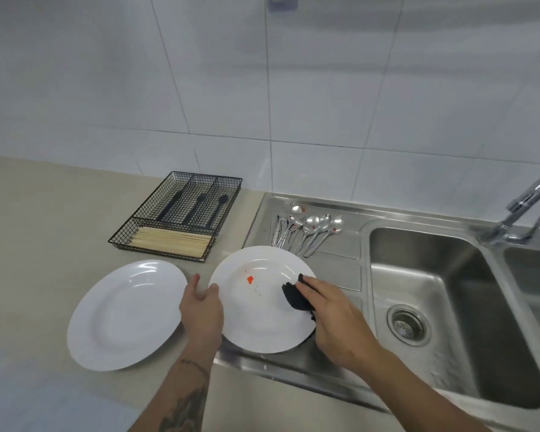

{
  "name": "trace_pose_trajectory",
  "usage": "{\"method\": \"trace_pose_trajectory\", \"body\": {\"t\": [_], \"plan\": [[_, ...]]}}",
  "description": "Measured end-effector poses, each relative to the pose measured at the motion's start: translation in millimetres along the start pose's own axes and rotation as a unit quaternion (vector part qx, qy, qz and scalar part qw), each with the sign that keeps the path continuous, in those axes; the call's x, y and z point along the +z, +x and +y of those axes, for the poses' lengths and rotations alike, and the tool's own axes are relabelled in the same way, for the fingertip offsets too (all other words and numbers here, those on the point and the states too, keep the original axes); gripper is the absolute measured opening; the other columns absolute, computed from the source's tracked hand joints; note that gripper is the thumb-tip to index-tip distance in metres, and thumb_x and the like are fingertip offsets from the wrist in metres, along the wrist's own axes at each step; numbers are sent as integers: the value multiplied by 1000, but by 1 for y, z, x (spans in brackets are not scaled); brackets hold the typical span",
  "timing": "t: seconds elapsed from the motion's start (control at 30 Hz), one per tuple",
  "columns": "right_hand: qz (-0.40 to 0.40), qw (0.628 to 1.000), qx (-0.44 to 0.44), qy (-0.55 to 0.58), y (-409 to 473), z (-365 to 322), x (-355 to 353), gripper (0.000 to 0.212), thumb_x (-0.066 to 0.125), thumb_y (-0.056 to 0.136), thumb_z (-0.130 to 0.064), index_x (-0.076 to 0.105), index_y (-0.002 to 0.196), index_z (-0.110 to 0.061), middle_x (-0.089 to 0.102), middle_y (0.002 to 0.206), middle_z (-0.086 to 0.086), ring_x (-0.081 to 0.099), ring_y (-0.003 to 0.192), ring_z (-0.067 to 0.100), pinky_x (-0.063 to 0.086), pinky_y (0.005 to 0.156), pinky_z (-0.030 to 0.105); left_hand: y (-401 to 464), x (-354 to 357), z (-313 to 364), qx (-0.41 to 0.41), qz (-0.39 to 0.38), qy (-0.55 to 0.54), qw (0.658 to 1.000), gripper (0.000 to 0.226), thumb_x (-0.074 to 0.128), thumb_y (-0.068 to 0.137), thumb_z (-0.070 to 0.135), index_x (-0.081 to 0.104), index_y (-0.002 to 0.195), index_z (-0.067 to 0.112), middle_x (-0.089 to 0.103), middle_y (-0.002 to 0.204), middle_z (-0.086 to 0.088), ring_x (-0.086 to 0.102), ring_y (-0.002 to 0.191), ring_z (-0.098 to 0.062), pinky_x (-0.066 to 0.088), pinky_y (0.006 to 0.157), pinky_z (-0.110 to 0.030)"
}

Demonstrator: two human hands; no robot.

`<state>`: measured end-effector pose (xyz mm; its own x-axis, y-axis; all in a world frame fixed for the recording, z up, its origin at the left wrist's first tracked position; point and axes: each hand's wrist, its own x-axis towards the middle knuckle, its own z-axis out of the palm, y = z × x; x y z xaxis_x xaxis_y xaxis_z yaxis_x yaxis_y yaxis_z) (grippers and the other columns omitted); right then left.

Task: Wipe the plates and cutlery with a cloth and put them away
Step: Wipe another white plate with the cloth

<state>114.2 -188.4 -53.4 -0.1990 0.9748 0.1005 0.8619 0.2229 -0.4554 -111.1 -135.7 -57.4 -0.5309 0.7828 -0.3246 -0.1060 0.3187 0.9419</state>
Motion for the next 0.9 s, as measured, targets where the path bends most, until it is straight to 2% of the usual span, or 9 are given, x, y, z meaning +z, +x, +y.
{"method": "trace_pose_trajectory", "body": {"t": [0.1,0.27,0.4,0.5,0.57,0.67,0.77,0.83,0.9], "plan": [[15,1000,-18,13,4,-2,-4,72,50,83,0,36,148,-29,31,152,-15,29,137,10,32,111,24,1,1,9,2,6,-19,1000,47,62,96,19,54,141,23,57,129,0,57,109,-22,46,106,-43],[49,999,-14,13,15,-9,-9,65,52,88,-1,38,147,-26,33,152,-11,28,138,9,21,110,18,5,7,30,-13,-28,-84,996,39,61,96,19,60,134,25,67,118,-2,66,103,-23,53,99,-47],[73,997,2,10,25,-14,-18,67,57,88,-4,37,148,-26,32,153,-10,27,140,12,23,116,26,12,20,50,-36,-93,-141,985,29,56,100,17,64,125,29,68,118,2,66,107,-23,53,96,-49],[83,996,31,22,29,-16,-26,68,63,86,-9,38,147,-24,33,152,-9,27,139,13,27,116,34,21,36,62,-56,-139,-145,978,26,53,102,17,62,123,30,67,118,-1,66,105,-25,53,95,-49],[111,992,53,35,28,-15,-29,59,56,89,-12,43,145,-24,38,148,-9,31,136,11,31,115,34,25,48,69,-77,-166,-150,972,28,52,103,17,61,126,28,67,117,-3,66,101,-25,56,86,-44],[182,977,98,59,21,-11,-28,51,45,88,-15,51,138,-23,47,140,-11,38,129,6,32,111,26,28,66,75,-86,-213,-121,966,29,50,104,17,60,129,29,66,117,-3,66,101,-26,57,74,-38],[225,962,142,59,10,-4,-22,49,46,85,-15,56,133,-22,51,135,-12,43,125,6,36,109,28,25,89,74,-53,-255,-76,962,35,46,104,14,56,134,29,64,126,-4,65,110,-29,58,82,-44],[222,959,169,49,-1,1,-17,49,45,84,-16,58,131,-23,52,135,-12,46,125,11,38,109,35,17,107,72,-19,-278,-43,959,37,45,104,12,57,135,29,62,134,-1,63,116,-26,55,94,-48],[210,957,196,47,-15,6,-13,49,44,85,-18,58,131,-24,51,135,-13,45,125,11,36,111,37,6,128,73,9,-301,-12,953,38,45,102,10,60,129,33,63,132,-1,64,114,-25,54,96,-49]]}}
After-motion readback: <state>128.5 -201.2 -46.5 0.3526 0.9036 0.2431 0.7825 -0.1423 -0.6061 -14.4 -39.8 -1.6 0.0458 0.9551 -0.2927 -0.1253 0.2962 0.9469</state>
